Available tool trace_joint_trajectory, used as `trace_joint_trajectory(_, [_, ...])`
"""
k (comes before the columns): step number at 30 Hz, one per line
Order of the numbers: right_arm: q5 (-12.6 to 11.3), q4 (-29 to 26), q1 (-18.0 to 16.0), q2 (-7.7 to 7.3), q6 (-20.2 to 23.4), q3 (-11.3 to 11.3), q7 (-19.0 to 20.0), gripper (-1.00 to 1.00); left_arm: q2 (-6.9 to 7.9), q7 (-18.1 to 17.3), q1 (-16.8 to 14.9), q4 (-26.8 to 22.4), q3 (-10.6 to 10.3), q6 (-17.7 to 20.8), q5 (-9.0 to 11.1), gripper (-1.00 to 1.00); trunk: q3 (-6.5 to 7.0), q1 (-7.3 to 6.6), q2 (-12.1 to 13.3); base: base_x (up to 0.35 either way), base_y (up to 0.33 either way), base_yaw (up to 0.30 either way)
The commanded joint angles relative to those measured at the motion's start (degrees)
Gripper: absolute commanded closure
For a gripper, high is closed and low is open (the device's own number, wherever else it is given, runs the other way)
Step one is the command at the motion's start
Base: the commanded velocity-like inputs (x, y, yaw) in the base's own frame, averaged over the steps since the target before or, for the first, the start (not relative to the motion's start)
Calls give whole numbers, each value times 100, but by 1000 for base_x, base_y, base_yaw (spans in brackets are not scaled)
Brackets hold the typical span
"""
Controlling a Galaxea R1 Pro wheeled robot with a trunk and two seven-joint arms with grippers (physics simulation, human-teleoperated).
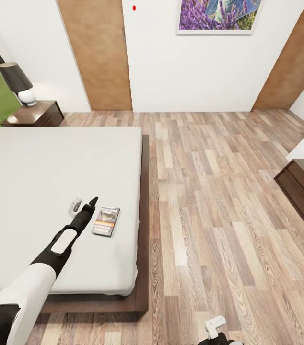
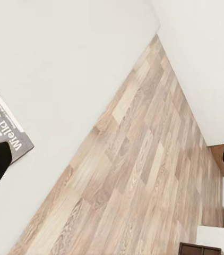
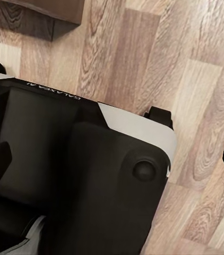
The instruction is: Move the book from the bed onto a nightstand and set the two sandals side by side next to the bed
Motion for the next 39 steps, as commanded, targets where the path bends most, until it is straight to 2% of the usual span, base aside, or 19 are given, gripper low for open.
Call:
trace_joint_trajectory(1, [-59,-12,-2,-8,33,34,-7,-100,10,-26,-4,-42,5,20,57,-100,-18,3,-10,0,0,0])
trace_joint_trajectory(21, [-59,-12,-2,-6,33,34,-2,-100,326,7,-14,-386,13,22,95,-100,-205,3,-10,0,0,0])
trace_joint_trajectory(39, [-58,-12,-1,-6,33,42,1,-100,383,42,-38,-380,13,14,96,-100,-373,3,-10,0,0,0])
